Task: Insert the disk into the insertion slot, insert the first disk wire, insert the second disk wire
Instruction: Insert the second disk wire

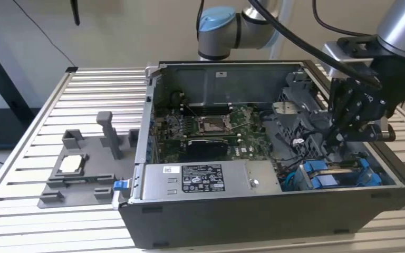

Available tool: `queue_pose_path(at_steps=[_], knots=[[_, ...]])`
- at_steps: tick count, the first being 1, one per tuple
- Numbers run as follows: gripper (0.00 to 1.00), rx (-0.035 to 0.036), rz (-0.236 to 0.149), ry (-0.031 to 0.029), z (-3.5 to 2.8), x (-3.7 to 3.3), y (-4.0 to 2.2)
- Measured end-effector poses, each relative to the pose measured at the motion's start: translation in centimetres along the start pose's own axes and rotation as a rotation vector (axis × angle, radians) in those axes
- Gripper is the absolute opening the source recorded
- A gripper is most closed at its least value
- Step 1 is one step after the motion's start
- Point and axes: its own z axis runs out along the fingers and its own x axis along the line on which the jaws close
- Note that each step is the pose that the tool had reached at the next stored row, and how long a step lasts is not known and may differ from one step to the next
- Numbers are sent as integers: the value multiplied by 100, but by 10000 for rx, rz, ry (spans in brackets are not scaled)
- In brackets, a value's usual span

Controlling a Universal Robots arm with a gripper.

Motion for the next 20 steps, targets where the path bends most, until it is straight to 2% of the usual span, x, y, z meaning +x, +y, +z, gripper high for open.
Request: queue_pose_path(at_steps=[4, 13, 20], knots=[[16, 3, 1, 77, 21, 24, -5], [16, 8, 16, 173, 44, 145, -12], [16, 34, 16, 211, 114, 166, -14]])
